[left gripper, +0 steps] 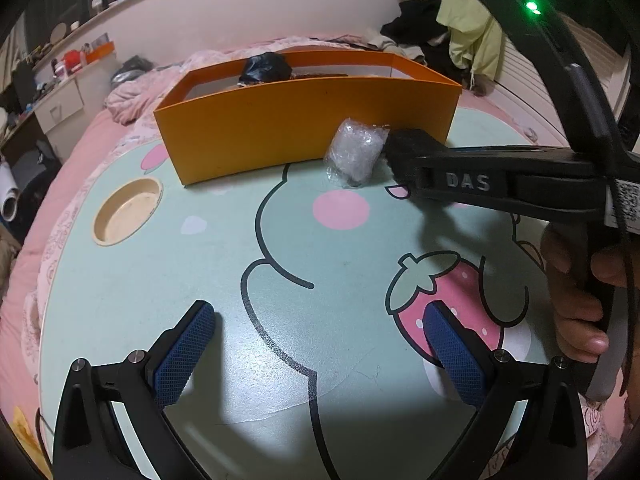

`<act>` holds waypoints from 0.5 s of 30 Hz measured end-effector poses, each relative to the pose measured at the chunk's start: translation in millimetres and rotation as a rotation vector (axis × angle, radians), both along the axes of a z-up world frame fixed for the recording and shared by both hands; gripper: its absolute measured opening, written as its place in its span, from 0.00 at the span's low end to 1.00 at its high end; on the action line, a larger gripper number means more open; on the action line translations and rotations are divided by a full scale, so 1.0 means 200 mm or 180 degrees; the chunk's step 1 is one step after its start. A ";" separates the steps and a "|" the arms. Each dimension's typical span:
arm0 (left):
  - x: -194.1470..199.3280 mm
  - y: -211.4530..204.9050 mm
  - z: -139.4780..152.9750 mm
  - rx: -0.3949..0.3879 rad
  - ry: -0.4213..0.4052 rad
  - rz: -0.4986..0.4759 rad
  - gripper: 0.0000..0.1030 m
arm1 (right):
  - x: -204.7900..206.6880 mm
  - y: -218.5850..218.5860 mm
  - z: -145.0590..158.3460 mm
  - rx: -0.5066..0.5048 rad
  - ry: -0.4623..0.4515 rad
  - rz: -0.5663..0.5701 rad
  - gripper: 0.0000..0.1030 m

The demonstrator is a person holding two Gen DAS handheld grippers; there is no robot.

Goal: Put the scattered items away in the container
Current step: 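Grasp the black textured case with the right tool and lift it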

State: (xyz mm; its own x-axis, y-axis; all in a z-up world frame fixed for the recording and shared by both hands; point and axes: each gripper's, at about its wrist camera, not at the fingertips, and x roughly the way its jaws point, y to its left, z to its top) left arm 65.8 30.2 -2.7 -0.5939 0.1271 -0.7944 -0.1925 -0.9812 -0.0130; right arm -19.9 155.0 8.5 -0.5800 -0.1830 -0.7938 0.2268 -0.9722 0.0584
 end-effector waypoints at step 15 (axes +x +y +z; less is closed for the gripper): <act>0.00 0.00 0.00 0.0003 0.0003 -0.0001 1.00 | 0.39 0.33 0.04 -0.0350 0.0070 -0.0008 0.40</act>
